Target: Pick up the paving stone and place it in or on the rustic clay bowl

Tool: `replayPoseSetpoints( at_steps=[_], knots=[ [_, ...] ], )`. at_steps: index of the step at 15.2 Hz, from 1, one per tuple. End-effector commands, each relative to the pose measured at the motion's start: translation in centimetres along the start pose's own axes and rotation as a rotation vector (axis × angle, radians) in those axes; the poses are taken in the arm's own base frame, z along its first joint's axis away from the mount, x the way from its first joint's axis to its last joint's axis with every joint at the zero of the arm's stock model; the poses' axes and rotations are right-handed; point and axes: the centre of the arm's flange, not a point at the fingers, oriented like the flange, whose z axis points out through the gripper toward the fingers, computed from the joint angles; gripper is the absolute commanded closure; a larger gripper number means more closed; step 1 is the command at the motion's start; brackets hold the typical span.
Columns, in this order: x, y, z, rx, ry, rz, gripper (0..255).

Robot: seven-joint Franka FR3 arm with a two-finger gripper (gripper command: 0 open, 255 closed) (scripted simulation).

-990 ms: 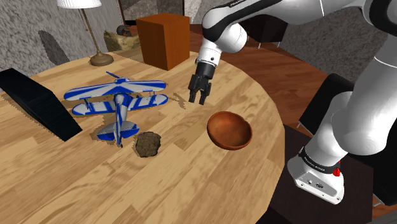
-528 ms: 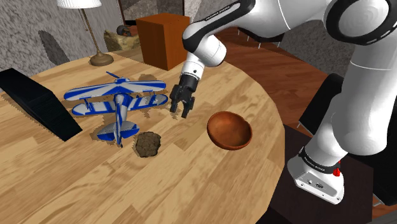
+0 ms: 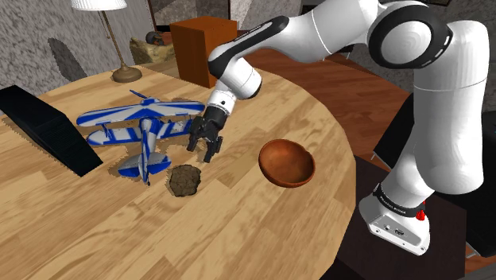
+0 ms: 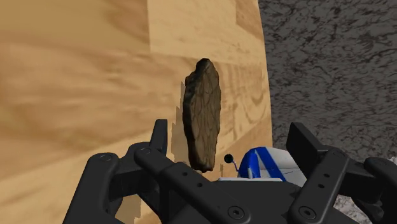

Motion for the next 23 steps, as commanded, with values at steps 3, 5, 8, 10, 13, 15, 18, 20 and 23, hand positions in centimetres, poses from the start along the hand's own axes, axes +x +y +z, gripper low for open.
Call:
replayPoseSetpoints(
  at_steps=[3,5,8,10,13,15,18,20,23],
  knots=[
    [0.2,0.0,2.5,0.007,-0.006,0.001,0],
    [0.2,0.0,3.8,0.007,-0.006,0.001,0],
    [0.2,0.0,3.8,0.007,-0.006,0.001,0],
    [0.2,0.0,3.8,0.007,-0.005,0.001,0],
    [0.2,0.0,3.8,0.007,-0.006,0.001,0],
    [0.3,-0.1,3.7,0.007,-0.005,0.001,255],
    [0.3,0.0,3.6,0.007,-0.005,0.001,255],
    [0.4,0.0,3.6,0.007,-0.005,0.001,255],
    [0.2,0.0,3.8,0.007,-0.006,0.001,255]
  ],
)
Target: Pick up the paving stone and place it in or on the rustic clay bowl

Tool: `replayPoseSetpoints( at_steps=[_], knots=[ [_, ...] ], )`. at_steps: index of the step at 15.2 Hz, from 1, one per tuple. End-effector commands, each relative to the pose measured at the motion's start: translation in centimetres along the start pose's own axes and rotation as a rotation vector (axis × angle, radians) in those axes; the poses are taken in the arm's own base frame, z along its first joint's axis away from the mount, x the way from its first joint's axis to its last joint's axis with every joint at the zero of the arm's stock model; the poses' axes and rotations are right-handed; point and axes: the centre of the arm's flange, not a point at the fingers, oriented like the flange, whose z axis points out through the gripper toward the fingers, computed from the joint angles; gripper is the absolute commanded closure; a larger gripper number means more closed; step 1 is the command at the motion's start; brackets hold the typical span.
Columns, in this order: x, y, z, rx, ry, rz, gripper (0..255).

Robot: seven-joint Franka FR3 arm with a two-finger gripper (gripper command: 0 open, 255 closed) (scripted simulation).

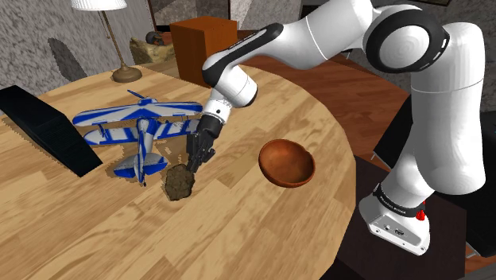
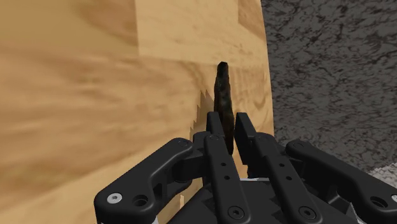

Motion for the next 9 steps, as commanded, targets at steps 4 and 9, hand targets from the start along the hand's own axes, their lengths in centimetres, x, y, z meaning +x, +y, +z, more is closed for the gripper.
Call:
replayPoseSetpoints(
  at_steps=[4,9],
  knots=[
    [-0.6,-1.8,-0.5,0.0,-0.006,0.002,255],
    [-1.2,-4.1,-1.7,0.0,-0.006,0.002,255]
  ],
)
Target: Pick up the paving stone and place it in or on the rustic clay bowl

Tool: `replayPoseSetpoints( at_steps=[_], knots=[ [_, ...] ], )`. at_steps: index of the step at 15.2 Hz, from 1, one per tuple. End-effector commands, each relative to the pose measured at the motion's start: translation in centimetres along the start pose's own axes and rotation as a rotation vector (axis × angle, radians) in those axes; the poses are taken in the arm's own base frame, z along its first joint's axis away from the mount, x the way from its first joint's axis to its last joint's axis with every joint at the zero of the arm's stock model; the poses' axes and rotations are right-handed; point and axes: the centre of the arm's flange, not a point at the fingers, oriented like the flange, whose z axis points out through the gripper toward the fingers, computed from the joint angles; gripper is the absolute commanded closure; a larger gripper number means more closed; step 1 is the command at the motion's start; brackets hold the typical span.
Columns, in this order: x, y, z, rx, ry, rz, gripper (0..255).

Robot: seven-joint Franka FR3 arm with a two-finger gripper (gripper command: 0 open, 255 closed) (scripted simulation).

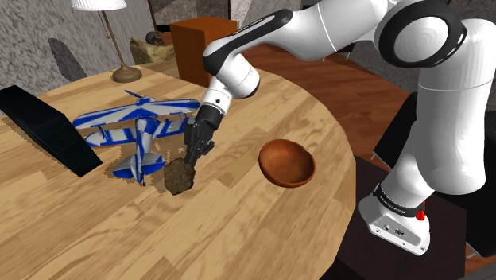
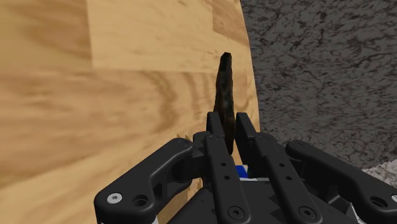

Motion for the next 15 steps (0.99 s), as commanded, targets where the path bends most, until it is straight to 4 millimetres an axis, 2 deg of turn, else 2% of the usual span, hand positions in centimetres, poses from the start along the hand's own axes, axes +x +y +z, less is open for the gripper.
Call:
replayPoseSetpoints(
  at_steps=[1,15],
  knots=[
    [-0.1,-1.1,-0.5,0.0,0.0,-0.001,255],
    [-1.7,-7.5,-3.7,0.0,0.0,-0.001,255]
  ],
)
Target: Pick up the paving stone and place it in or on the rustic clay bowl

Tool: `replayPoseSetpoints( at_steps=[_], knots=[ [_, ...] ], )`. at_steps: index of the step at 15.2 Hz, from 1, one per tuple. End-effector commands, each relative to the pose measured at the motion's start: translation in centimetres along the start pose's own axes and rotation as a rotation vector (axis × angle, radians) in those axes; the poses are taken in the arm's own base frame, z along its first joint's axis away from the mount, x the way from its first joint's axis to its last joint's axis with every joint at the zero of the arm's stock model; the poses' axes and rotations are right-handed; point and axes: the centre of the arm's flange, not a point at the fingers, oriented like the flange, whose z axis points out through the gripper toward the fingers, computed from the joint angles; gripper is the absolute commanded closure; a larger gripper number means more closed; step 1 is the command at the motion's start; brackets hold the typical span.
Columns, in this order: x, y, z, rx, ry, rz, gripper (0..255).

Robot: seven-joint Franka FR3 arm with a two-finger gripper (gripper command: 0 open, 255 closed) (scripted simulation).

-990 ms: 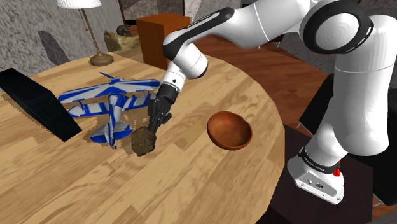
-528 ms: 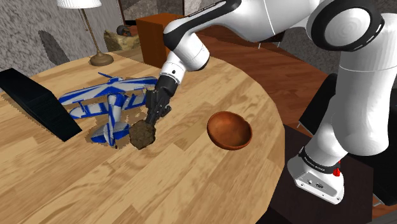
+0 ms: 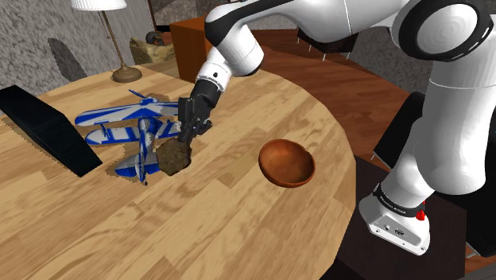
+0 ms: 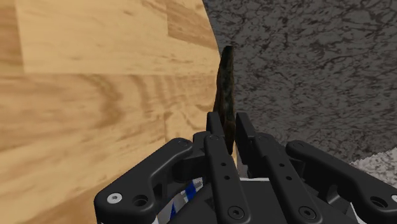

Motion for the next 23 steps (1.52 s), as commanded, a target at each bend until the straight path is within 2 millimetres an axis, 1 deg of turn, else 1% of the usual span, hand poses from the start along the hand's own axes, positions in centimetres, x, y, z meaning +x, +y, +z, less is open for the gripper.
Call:
replayPoseSetpoints(
  at_steps=[1,4,5,23],
  knots=[
    [-0.2,-0.9,-0.5,0.0,0.0,0.0,255],
    [-0.6,-2.3,-1.2,0.0,0.0,0.0,255],
    [-0.6,-2.5,-1.3,0.0,0.0,0.0,255],
    [-20.4,5.8,-11.4,0.0,0.0,0.0,255]
  ],
)
